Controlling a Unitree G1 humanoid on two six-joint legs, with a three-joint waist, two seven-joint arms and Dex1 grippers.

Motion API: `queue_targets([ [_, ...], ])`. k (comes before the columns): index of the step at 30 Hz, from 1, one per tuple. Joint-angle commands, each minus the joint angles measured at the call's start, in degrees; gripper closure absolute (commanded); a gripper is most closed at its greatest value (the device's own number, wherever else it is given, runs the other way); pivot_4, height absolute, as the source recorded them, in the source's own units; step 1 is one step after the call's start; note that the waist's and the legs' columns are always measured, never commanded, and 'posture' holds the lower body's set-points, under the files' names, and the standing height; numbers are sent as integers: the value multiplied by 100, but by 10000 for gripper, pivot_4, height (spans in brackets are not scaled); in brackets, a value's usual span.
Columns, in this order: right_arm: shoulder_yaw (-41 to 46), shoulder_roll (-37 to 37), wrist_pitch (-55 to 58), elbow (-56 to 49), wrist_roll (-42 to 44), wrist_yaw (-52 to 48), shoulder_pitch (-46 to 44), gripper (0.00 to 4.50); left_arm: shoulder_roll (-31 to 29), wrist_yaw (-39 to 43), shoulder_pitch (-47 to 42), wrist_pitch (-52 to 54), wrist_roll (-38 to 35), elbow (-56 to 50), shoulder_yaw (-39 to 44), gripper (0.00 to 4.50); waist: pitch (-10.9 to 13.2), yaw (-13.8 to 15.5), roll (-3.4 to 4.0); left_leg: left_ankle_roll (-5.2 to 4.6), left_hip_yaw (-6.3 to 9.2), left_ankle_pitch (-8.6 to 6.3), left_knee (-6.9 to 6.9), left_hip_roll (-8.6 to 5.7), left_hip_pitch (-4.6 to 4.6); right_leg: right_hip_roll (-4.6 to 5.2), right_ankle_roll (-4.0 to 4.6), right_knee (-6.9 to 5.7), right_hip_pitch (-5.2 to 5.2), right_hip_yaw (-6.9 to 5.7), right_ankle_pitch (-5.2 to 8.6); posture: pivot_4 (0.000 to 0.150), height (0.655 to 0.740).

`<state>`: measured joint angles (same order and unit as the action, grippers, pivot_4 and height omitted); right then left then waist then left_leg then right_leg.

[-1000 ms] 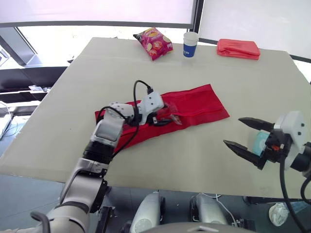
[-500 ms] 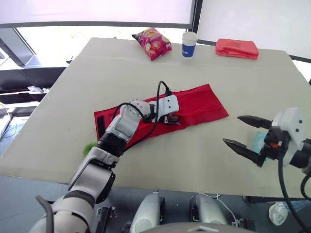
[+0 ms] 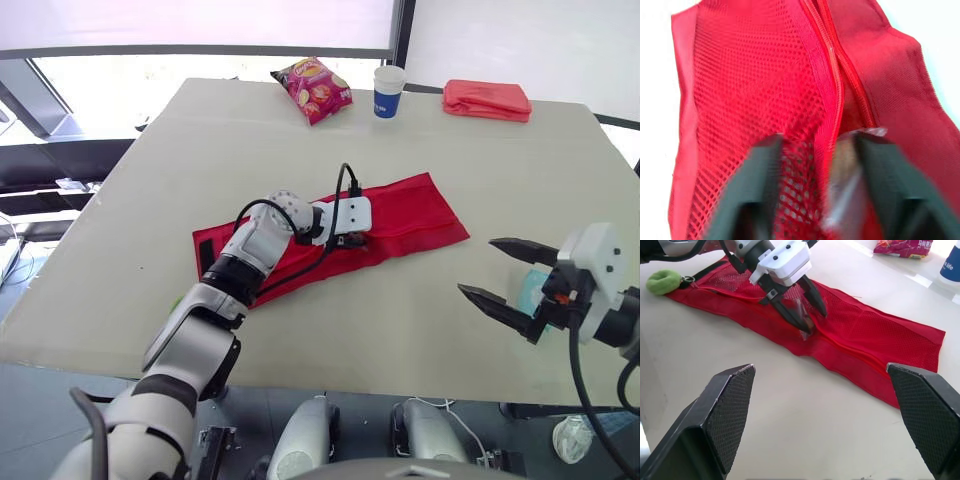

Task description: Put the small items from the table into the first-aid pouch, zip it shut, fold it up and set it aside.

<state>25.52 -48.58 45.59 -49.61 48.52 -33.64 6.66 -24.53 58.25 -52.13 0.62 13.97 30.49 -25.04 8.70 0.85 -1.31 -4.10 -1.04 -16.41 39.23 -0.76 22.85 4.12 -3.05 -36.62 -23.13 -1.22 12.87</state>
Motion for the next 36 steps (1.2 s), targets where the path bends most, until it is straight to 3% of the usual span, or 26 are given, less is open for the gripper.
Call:
queue_targets([
  [1, 102, -55, -118, -166, 51, 44, -26, 0, -137, -254, -76, -470, 383, 158, -131, 38684, 0, 0, 0, 0, 0, 0, 0, 0, 0, 0, 0, 0, 0, 0, 0, 1500, 7400],
  [2, 100, -58, -125, -162, 41, 45, -25, 0, -169, -309, -73, -618, 457, 172, -157, 44769, 0, -1, 0, 0, 0, 0, 0, 0, 0, 0, 0, 0, 0, 0, 0, 1500, 7400],
  [6, 79, -64, -151, -129, 9, 44, -59, 0, -346, -433, -11, -1716, 629, 242, -303, 44769, 0, -4, 0, 0, -1, 0, 0, 2, 0, 4, 0, 0, -1, 3, 0, 1500, 7400],
  [10, 63, -98, -180, -63, -33, 14, -122, 0, -519, -592, 77, -3668, 503, 492, -319, 44769, 0, 0, 0, 0, -1, 0, -1, 4, 0, 20, 1, 1, -2, 4, 0, 1500, 7400],
  [13, 86, -141, -210, -25, -57, -10, -131, 0, -717, -1053, -37, -4954, 810, 1112, -365, 44769, 0, 16, 0, 1, -1, 0, -2, 2, 3, 35, 1, 2, -4, -1, -1, 1500, 7400],
  [16, 150, -156, -207, -42, -44, -31, -78, 0, -846, -1396, -242, -5442, 1034, 1814, -361, 44769, 1, 15, -1, 0, -2, 0, -1, 0, 6, 39, 0, 6, -4, -6, -1, 1500, 7400],
  [17, 186, -163, -198, -48, -29, -34, -56, 0, -840, -1173, -263, -5407, 737, 2026, -241, 44769, 1, 12, -1, 0, -2, 0, -2, -1, 6, 39, 0, 6, -4, -7, -1, 1500, 7400],
  [19, 296, -182, -177, -74, 4, -54, 23, 0, -788, -457, -205, -5113, -80, 2182, 38, 44769, 1, -2, -1, 0, -2, 0, -2, -1, 6, 38, 0, 5, -3, -13, -1, 1500, 7400],
  [20, 420, -187, -168, -84, 54, -89, 93, 0, -750, 231, -47, -4492, -780, 1957, 272, 38257, 0, -5, 0, 0, -2, 0, -1, 0, 6, 35, 0, 4, -3, -30, -1, 1500, 7400],
  [22, 722, -203, -180, -95, 168, -242, 271, 0, -783, 1121, 276, -2789, -1878, 1153, 669, 30497, 0, -12, 0, 0, -5, 0, -1, 1, 6, 30, 0, 2, -3, -38, -1, 1500, 7400],
  [23, 910, -217, -185, -103, 256, -367, 395, 0, -869, 1408, 472, -1756, -2371, 516, 804, 26205, 1, -13, 1, 2, -5, 1, 0, 1, 5, 28, 0, 2, -3, -38, -1, 1500, 7400],
  [24, 1099, -234, -185, -101, 351, -498, 514, 0, -955, 1454, 649, -695, -2776, -190, 913, 25051, 2, -16, 2, 2, -5, 1, 0, 1, 6, 28, 0, 1, -2, -37, -1, 1500, 7400],
  [25, 1238, -249, -193, -101, 414, -589, 608, 0, -1023, 1458, 791, 95, -3023, -771, 974, 19647, 2, -21, 1, 2, -5, 1, 1, 2, 7, 24, 0, 1, -2, -37, -1, 1500, 7400],
  [27, 1430, -282, -219, -89, 487, -707, 736, 0, -1059, 1208, 976, 1049, -3134, -1633, 1020, 19647, 2, -5, 2, 2, -1, 1, 5, 7, 6, 4, 0, 2, 2, -34, -1, 1500, 7400],
  [30, 1617, -396, -215, 71, 519, -855, 776, 0, -424, 61, 796, 2311, -2733, -2237, 827, 19647, 0, 58, 5, 0, 17, 0, 12, 1, -5, 5, -1, 5, 25, -31, 0, 1500, 7400],
  [36, 1618, -536, -179, 141, 543, -883, 725, 0, 703, -1061, 230, 2761, -1722, -1432, 213, 19647, -2, 77, 1, -9, 16, -5, 11, -7, -11, -11, -6, 22, 37, -35, 3, 1500, 7400],
])
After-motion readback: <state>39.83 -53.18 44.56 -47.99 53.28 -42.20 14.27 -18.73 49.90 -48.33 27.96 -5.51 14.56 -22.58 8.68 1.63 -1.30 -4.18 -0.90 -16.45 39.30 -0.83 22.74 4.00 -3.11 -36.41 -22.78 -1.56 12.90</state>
